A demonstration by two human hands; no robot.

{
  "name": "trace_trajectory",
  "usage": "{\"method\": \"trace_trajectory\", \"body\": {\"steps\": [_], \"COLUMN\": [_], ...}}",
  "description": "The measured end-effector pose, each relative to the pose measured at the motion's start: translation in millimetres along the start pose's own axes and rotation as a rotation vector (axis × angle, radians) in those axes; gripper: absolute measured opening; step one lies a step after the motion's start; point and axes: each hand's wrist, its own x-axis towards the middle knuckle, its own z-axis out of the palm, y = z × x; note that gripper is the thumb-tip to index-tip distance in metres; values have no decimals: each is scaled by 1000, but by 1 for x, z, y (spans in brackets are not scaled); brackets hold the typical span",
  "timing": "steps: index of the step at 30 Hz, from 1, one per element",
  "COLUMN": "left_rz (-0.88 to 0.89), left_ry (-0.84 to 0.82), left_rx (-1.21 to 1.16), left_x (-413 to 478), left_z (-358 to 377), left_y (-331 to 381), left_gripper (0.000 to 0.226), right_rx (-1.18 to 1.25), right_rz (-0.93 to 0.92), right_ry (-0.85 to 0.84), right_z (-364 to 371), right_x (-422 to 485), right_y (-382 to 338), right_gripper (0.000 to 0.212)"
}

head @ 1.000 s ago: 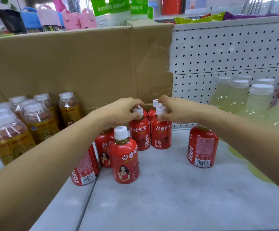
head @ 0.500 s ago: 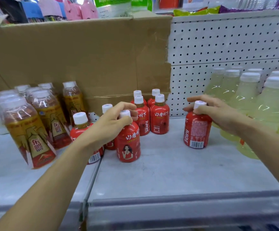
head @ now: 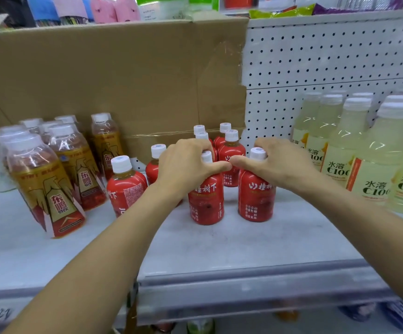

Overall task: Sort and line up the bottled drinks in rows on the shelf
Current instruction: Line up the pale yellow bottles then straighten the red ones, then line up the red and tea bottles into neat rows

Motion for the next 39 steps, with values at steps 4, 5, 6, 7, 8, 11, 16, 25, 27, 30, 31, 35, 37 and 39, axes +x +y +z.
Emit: {"method": "trace_trajectory", "body": {"steps": [4, 5, 6, 7, 8, 11, 16, 25, 27, 30, 31, 35, 37, 39], "left_rz": [52, 61, 67, 71, 70, 57, 50, 112, 90, 64, 60, 66, 80, 120], "left_ry": [-38, -46, -41, -25, -1, 65, 92, -154, -133, -106, -104, -142, -130, -49], "left_rx": [-97, -118, -106, -62, 4, 208, 347, -4, 53, 97, 99, 77, 41, 19], "left_x": [-1, -1, -1, 0, 1, 7, 9, 7, 9, 13, 14, 12, 6, -4], "left_z": [-6, -7, -7, -6, -4, 0, 1, -22, -18, -13, -12, -16, -21, -31], "left_y": [-10, -12, -14, -14, -13, -7, -7, -24, -18, -12, -11, -13, -18, -27], "left_gripper": [33, 31, 31, 33, 35, 40, 37, 43, 43, 39, 38, 41, 43, 40], "right_rx": [355, 479, 566, 607, 615, 575, 619, 605, 609, 603, 605, 606, 593, 542], "right_rz": [-24, -37, -48, -56, -59, -62, -5, -11, -12, -22, -21, -10, -4, -22], "right_ry": [-204, -254, -277, -270, -237, -124, -55, -69, -63, -48, -50, -86, -92, 11], "right_z": [-4, -5, -4, -2, 0, 9, 24, 28, 29, 30, 29, 30, 30, 30], "right_x": [-10, -14, -17, -19, -20, -18, -12, 2, 7, 11, 12, 16, 15, 13], "right_y": [14, 18, 20, 22, 22, 13, 0, 4, 2, 2, 2, 3, 4, 2], "right_gripper": [36, 26, 18, 13, 11, 12, 29, 31, 27, 22, 23, 27, 32, 42]}}
